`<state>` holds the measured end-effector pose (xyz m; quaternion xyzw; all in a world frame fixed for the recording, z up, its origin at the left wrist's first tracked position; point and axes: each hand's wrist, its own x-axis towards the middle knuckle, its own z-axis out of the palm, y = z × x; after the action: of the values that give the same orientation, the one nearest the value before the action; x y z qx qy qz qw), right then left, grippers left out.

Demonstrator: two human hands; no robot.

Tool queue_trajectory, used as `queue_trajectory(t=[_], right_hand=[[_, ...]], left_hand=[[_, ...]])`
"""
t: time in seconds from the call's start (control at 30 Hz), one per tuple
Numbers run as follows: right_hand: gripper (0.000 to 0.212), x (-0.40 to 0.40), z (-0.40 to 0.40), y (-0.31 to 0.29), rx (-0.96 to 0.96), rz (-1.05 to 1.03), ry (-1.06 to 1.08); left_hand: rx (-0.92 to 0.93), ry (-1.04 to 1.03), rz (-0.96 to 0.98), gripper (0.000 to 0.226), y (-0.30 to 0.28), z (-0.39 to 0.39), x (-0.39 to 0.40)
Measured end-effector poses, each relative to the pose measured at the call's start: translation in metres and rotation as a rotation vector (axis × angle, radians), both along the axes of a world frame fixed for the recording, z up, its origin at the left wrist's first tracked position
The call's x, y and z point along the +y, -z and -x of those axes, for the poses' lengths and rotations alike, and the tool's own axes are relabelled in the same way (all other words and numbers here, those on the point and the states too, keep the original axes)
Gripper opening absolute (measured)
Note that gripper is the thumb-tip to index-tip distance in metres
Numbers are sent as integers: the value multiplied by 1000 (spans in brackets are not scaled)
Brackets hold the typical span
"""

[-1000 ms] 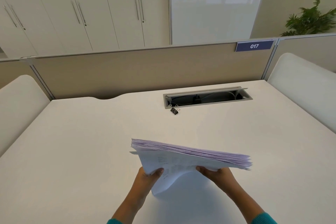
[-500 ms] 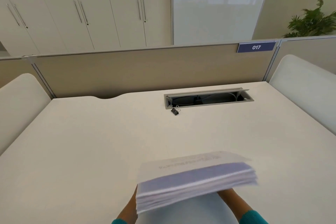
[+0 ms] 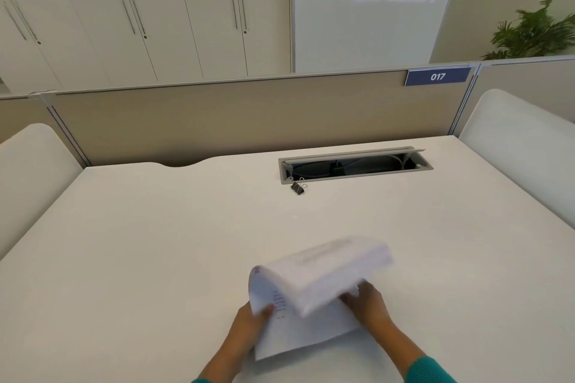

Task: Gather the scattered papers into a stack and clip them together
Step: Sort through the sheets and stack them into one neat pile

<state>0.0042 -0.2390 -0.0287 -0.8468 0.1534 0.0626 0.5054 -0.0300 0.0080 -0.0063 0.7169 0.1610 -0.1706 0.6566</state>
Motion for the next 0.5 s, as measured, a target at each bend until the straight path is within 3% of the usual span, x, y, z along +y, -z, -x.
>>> queue_trajectory(t=[0.07,0.27,0.4,0.5], right_hand=[[42,5,-1,-17,3,77,-66],[48,4,10,-21,0,138,-82],[17,7,23,-28,-185,-54,-92],[17,8,24,-45,-283,-141,-86]], left_hand=[[-7,16,3,23,1,0,0],[-13,-28,81,27,-6,6,-4],[-169,-121,-48,26,-11,6,-7],[-274,-134,-46,21,-31,0,-9]])
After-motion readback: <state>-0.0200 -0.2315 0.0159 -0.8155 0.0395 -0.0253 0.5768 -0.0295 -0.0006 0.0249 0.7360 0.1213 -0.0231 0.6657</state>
